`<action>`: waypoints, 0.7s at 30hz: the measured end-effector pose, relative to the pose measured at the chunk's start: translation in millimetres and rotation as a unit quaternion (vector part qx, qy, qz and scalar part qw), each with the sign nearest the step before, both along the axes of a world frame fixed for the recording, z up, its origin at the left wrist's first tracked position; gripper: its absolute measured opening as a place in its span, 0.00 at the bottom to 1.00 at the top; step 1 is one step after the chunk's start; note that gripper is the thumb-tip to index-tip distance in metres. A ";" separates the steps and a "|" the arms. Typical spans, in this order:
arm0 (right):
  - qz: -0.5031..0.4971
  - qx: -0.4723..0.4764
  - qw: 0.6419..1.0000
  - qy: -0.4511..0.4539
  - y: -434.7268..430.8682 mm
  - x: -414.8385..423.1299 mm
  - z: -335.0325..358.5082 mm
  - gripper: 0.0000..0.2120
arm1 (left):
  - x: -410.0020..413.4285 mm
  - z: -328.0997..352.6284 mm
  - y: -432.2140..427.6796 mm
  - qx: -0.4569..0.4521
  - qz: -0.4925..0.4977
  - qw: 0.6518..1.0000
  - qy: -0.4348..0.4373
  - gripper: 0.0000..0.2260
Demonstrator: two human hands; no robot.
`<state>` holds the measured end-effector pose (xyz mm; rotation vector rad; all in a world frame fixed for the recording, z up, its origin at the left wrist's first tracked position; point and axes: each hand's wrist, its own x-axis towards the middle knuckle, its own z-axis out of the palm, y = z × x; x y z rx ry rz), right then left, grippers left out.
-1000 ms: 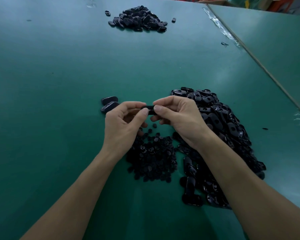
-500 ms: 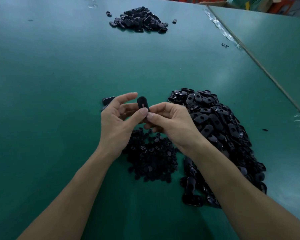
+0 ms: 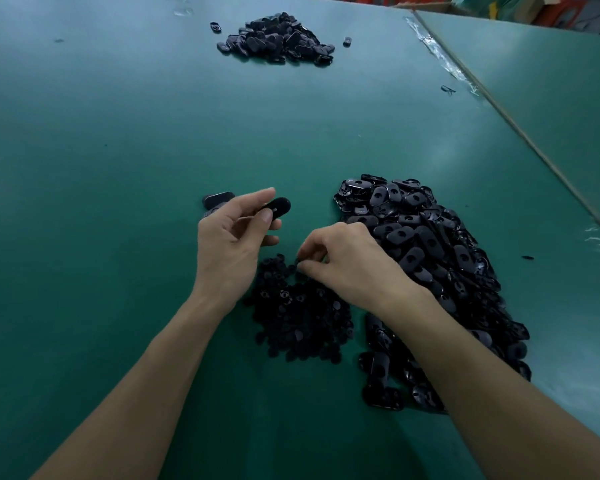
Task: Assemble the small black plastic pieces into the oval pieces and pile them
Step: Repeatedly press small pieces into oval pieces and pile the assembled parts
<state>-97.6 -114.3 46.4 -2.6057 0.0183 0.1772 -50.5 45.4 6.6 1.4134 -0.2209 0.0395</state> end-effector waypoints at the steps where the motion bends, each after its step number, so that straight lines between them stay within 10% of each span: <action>1: 0.005 -0.014 1.000 0.009 1.4 -0.4 0.6 0.06 | 0.2 -0.2 0.5 0.003 0.002 1.000 -0.002 0.14; 21: 0.064 -0.049 0.995 0.054 16.1 -1.7 5.6 0.04 | 1.0 -0.6 2.5 0.041 0.011 0.999 -0.006 0.12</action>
